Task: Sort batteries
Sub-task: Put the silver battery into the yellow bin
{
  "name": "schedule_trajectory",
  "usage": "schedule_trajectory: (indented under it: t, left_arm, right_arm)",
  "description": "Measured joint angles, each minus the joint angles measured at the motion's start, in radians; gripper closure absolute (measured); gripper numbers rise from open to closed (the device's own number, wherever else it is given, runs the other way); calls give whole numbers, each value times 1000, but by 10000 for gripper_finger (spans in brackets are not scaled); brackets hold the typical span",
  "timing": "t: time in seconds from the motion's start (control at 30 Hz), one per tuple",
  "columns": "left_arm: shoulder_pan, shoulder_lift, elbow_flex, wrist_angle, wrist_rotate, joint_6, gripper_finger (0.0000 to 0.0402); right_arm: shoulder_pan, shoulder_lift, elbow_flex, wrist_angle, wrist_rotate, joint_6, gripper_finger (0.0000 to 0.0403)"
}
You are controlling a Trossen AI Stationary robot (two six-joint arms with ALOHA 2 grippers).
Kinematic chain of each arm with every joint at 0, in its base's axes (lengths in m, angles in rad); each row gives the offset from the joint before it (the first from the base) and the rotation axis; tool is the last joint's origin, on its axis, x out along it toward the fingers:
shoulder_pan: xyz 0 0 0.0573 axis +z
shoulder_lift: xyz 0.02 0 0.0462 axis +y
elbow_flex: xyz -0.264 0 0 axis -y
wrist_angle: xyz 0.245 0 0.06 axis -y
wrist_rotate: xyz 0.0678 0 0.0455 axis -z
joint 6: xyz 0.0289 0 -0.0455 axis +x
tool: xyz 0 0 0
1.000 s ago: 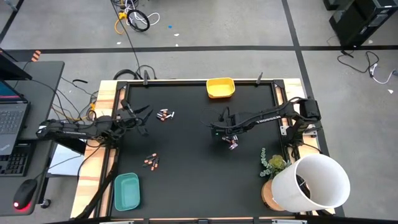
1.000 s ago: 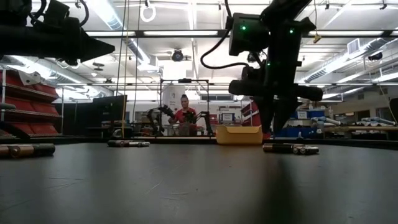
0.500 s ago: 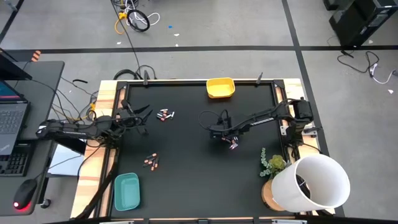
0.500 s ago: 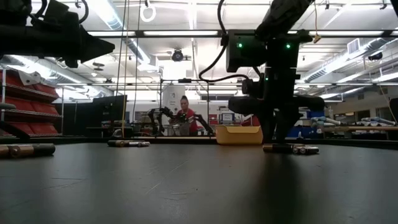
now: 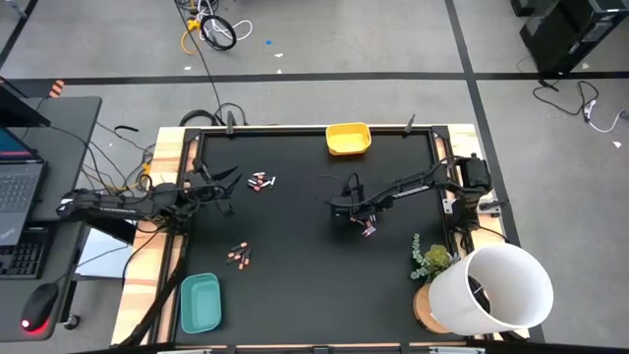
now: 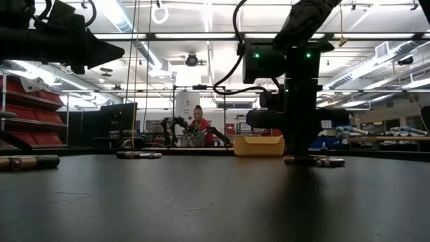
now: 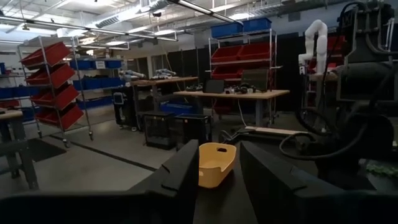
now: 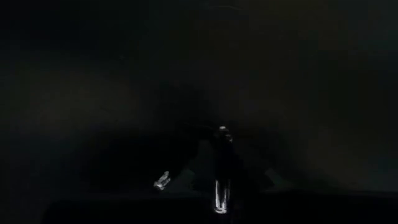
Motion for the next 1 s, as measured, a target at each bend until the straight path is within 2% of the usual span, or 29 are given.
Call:
schedule_trajectory:
  t: [0.17, 0.47, 1.0]
  left_arm:
    - [0, 0, 0, 0, 0, 0, 270]
    - [0, 0, 0, 0, 0, 0, 270]
    - [0, 0, 0, -2, 0, 0, 270]
  right_arm:
    - [-16, 0, 0, 0, -12, -49, 395]
    - [-30, 3, -2, 44, 65, -111, 401]
    - [-54, 10, 118, 36, 84, -287, 402]
